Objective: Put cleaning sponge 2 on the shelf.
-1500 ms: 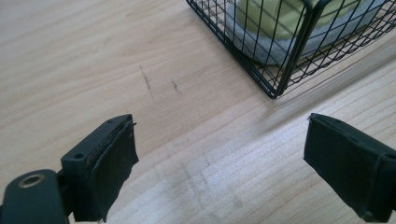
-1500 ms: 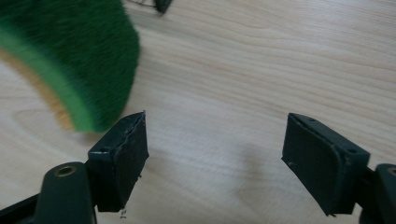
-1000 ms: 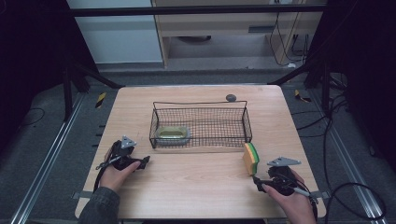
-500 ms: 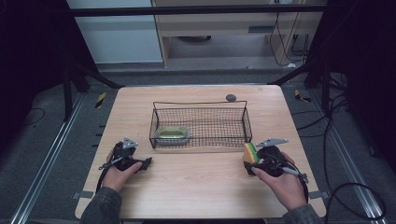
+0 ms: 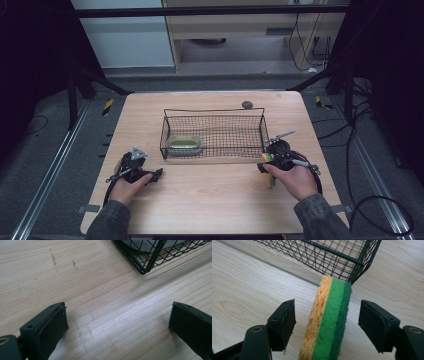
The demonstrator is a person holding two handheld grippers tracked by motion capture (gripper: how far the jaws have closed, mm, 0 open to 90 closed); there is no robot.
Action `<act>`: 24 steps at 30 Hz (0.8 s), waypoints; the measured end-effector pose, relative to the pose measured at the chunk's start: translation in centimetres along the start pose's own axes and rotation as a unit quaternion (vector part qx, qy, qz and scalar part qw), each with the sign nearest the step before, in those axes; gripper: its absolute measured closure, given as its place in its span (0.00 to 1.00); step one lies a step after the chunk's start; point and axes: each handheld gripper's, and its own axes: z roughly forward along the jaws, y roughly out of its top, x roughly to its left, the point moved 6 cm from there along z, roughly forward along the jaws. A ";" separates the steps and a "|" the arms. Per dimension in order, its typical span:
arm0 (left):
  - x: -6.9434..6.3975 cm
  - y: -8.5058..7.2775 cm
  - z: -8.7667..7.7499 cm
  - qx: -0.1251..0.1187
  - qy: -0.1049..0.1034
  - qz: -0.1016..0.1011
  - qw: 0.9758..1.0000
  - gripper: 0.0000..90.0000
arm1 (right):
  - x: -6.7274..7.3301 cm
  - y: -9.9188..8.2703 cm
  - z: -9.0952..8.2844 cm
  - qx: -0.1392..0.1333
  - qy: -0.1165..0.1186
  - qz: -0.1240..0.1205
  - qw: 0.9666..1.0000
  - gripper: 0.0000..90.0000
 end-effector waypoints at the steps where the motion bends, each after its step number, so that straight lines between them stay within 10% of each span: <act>1: 0.0 0.0 0.0 0.000 0.000 0.000 1.000 0.01 | 0.0 0.0 0.1 0.002 0.001 0.001 1.000 0.36; 16: 0.0 0.0 0.0 -0.001 -0.001 0.001 1.000 0.01 | 0.0 0.0 0.7 0.025 0.012 -0.025 0.999 0.71; 24: 0.0 0.0 0.0 -0.002 0.000 0.001 1.000 0.01 | -0.7 -0.3 -1.0 0.000 0.017 -0.024 1.000 0.72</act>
